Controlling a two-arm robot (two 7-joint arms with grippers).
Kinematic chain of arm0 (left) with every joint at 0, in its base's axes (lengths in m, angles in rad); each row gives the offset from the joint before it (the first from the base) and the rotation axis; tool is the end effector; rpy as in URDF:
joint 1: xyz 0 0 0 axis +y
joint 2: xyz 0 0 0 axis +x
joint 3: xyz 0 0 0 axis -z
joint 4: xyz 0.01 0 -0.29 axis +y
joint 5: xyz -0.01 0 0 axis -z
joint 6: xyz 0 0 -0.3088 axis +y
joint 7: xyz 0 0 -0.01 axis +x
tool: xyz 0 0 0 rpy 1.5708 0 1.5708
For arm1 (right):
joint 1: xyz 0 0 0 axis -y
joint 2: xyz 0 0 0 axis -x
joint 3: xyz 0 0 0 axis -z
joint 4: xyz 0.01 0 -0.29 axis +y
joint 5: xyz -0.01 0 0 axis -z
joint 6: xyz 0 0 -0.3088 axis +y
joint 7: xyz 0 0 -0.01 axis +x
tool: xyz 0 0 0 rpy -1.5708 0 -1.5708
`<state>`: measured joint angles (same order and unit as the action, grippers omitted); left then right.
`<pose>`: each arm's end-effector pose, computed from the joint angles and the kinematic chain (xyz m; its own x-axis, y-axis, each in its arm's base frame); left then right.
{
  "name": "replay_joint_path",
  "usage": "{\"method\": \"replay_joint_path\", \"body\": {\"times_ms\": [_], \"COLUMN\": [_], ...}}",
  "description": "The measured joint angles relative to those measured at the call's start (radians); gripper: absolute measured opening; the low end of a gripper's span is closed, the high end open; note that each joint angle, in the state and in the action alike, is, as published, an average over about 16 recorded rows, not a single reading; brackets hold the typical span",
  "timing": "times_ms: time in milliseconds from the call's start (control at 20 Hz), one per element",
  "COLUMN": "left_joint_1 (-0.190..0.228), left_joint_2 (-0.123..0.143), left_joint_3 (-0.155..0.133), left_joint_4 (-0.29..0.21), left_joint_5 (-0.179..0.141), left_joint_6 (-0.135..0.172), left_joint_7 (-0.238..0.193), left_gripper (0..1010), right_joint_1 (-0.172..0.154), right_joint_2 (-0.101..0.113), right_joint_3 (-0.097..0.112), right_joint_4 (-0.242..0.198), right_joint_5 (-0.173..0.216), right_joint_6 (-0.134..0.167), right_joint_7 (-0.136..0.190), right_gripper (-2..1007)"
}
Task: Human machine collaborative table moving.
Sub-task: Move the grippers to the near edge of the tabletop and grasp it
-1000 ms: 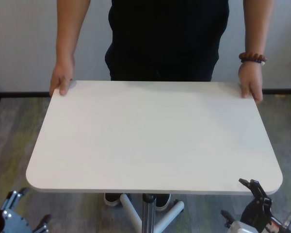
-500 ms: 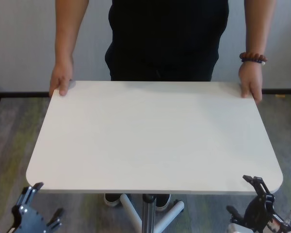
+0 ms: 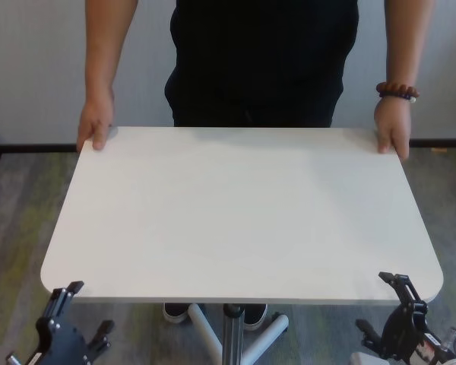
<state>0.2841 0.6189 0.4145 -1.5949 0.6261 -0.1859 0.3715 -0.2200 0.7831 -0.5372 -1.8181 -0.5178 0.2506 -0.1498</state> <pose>0.2003 0.0601 -0.3859 0.2359 0.4330 0.8700 -0.9264 0.3706 0.0668 0.2106 -0.0419 -0.3279 0.4004 -0.2773 0.8734 0.9054 0.2666 -0.3305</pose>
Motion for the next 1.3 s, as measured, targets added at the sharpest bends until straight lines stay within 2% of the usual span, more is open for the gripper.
{"method": "replay_joint_path", "body": {"times_ms": [200, 800, 1300], "left_joint_1": [-0.014, -0.049, -0.076], "left_joint_2": [-0.026, -0.104, -0.15], "left_joint_3": [0.007, 0.013, 0.004], "left_joint_4": [0.022, 0.083, 0.129], "left_joint_5": [0.029, 0.08, 0.12], "left_joint_6": [0.007, 0.036, 0.041], "left_joint_7": [0.004, 0.013, 0.035], "left_gripper": [1001, 1001, 1001], "right_joint_1": [0.009, 0.029, 0.043], "right_joint_2": [-0.01, -0.042, -0.071], "right_joint_3": [-0.003, -0.006, -0.001], "right_joint_4": [0.01, 0.042, 0.067], "right_joint_5": [-0.023, -0.08, -0.13], "right_joint_6": [0.004, 0.008, 0.017], "right_joint_7": [0.008, 0.023, 0.023], "right_gripper": [1000, 1000, 1000]}}
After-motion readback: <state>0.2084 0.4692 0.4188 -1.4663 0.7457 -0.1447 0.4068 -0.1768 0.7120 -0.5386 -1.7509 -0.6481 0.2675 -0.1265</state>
